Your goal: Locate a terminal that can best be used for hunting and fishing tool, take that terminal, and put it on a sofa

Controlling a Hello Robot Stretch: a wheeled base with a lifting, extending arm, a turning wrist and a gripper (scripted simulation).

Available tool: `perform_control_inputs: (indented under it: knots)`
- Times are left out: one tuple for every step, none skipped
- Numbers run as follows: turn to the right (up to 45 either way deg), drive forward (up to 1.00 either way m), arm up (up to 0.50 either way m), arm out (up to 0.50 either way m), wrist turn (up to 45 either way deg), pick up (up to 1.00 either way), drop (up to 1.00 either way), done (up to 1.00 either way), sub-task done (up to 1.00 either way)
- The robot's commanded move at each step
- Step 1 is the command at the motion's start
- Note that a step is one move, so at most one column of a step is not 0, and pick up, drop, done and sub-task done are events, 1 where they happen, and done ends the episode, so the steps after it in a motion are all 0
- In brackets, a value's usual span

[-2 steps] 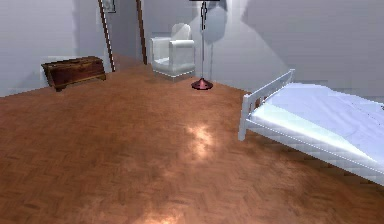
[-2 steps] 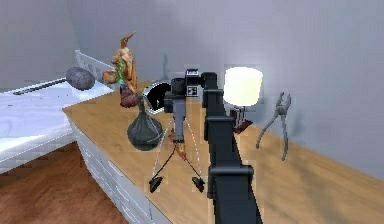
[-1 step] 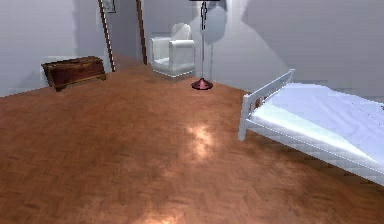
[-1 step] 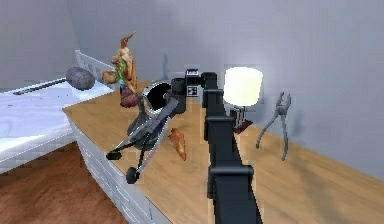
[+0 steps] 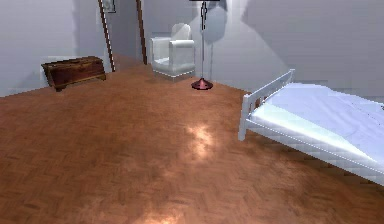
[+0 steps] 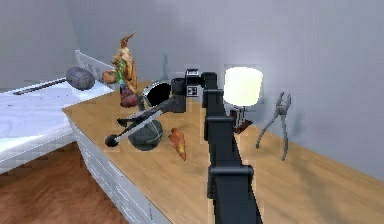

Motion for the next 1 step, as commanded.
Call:
perform_control_inputs:
  knots:
    - [0.0, 0.00, 0.00, 0.00, 45.0, 0.00, 0.00, 0.00, 0.00]
